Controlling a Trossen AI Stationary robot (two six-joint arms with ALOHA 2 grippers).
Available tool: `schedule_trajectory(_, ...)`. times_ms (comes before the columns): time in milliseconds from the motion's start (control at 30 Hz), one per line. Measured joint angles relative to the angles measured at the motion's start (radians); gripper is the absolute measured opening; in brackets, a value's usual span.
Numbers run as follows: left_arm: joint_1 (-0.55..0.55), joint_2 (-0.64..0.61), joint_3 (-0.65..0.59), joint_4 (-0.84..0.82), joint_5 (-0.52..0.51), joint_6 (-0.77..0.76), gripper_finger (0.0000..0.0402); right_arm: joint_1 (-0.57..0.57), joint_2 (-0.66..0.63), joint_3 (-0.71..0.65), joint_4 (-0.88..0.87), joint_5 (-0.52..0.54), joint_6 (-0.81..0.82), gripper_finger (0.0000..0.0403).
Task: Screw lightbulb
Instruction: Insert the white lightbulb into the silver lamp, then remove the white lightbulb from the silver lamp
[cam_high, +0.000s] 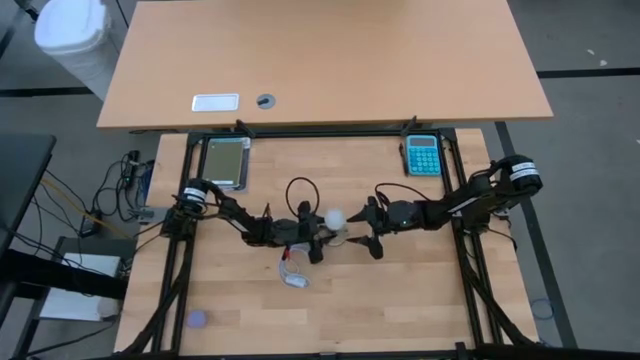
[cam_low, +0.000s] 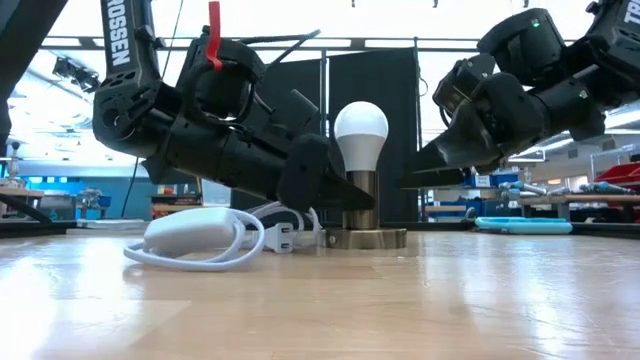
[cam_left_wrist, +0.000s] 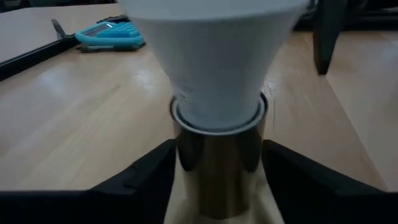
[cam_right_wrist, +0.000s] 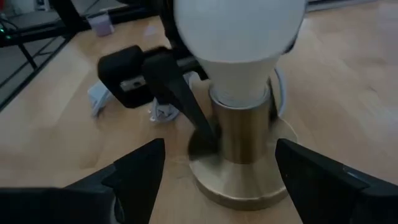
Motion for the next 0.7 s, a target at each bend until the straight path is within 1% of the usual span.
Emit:
schedule_trajectory(133,-0.004,-0.009,0.002,-0.002,-0.004,0.016,0.0284,0.009,-0.013,0.0,-0.008,0.014,0.005,0.0308)
schedule_trajectory(267,-0.011,-0.047,0.003,-0.017,-0.008,0.027,0.0305,0.015,-0.047,0.0,-0.021,0.017,0.004,0.0308)
schedule_trajectory(433,-0.011,-0.089,0.003,-0.109,-0.012,0.022,0.0307,0.013,-0.088,-0.001,-0.108,0.035,0.002,0.0308)
schedule_trajectory(567,-0.009,-0.09,0.003,-0.132,-0.043,0.015,0.0304,0.008,-0.093,-0.001,-0.097,0.044,-0.005,0.0308)
schedule_trajectory(700,-0.004,-0.09,0.003,-0.154,-0.061,-0.002,0.0288,0.008,-0.093,-0.001,-0.094,0.042,-0.003,0.0308)
